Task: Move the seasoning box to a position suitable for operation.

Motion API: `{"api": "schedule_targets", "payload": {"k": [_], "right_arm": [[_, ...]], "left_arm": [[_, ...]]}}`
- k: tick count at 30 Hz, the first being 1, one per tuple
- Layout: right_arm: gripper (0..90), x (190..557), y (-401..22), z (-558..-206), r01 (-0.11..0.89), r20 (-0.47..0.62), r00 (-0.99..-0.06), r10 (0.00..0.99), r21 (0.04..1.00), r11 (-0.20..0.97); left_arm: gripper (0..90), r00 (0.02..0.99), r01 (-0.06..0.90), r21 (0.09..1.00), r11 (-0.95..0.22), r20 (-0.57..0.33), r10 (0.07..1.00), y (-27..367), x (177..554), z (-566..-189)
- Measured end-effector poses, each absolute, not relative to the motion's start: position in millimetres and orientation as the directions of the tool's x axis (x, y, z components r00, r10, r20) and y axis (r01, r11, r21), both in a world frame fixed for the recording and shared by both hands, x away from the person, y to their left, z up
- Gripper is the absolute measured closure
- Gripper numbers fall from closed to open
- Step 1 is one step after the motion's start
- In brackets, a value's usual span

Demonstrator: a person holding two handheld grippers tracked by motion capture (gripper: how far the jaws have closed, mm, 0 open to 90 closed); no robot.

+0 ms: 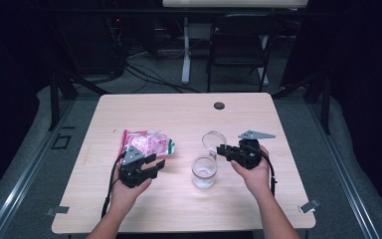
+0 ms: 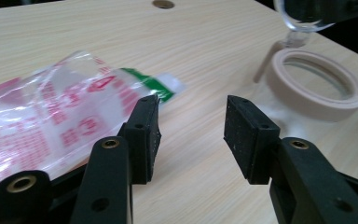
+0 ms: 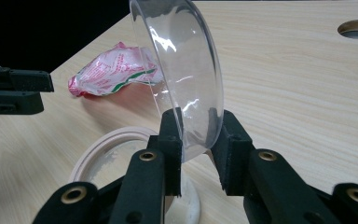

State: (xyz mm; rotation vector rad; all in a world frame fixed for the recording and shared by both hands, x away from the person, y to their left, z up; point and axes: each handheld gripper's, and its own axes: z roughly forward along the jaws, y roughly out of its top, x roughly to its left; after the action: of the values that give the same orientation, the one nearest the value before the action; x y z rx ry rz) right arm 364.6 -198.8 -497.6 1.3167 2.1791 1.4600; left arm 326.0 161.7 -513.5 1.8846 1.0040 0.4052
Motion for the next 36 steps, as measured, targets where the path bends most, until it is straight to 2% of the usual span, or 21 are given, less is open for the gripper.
{"api": "schedule_targets", "payload": {"k": [4,6,10,14,18,21,36], "right_arm": [[72.6,365.2,-199.1,-497.8,0.561,0.297,-0.580,0.758,0.820,0.109],[67.9,364.3,-199.2,-497.3,0.562,0.286,-0.580,0.763,0.818,0.121],[64.4,362.0,-198.8,-495.6,0.556,0.285,-0.585,0.759,0.822,0.120],[59.6,358.4,-198.2,-492.9,0.551,0.274,-0.585,0.763,0.825,0.126],[55.6,355.0,-199.6,-490.9,0.541,0.253,-0.583,0.772,0.830,0.137],[53.6,349.2,-203.5,-488.8,0.534,0.247,-0.573,0.781,0.836,0.127],[52.3,325.9,-214.0,-488.6,0.518,0.211,-0.548,0.809,0.845,0.130]], "left_arm": [[55.4,0.576,0.495,0.842,-0.214,-0.133,0.807,177.1,329.5,-515.7],[55.3,0.563,0.504,0.839,-0.207,-0.137,0.815,183.0,331.2,-516.4],[53.9,0.553,0.513,0.828,-0.228,-0.116,0.825,189.5,334.6,-518.1],[52.1,0.543,0.504,0.823,-0.263,-0.065,0.837,188.8,338.4,-521.8],[46.1,0.540,0.503,0.812,-0.295,-0.030,0.841,182.6,341.4,-523.4],[43.7,0.548,0.482,0.806,-0.344,0.029,0.836,173.7,344.4,-525.6],[44.6,0.577,0.415,0.729,-0.544,0.251,0.777,145.2,369.1,-546.4]]}}
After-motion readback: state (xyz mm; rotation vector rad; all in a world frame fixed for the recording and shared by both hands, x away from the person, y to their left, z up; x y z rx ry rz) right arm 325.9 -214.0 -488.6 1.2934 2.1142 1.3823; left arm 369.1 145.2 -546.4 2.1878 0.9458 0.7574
